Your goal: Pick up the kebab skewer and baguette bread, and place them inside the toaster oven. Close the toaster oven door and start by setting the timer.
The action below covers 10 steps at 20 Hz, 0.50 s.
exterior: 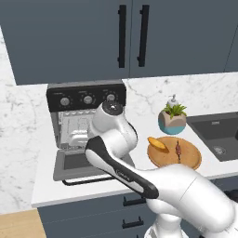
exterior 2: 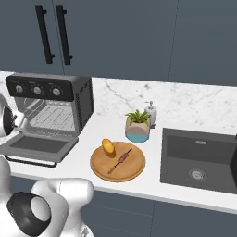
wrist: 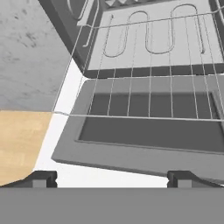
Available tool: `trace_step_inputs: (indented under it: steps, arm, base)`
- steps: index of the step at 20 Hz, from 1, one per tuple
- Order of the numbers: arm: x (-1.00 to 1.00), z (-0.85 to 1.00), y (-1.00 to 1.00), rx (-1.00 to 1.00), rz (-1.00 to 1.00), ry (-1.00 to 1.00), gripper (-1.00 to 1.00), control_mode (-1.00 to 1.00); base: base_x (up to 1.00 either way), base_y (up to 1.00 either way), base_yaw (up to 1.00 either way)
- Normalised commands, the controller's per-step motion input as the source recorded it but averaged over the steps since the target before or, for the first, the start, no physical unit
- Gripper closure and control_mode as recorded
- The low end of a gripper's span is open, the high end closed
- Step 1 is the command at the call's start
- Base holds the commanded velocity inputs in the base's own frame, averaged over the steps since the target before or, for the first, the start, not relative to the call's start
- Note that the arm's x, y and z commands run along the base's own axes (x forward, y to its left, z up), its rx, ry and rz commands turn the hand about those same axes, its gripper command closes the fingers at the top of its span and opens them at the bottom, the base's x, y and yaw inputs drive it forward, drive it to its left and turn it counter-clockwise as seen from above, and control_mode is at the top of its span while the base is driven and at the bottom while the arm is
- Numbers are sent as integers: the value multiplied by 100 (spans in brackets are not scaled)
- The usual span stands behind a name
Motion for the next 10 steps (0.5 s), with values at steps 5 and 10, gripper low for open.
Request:
trace_step_inputs:
  steps: [5,10]
  arm:
    - [-24,61,-96,0,0,4,-100,-100]
    - [-14,37,-100,0,0,9,-100,-100]
  base:
    - [0,0,0]
    - [0,0,0]
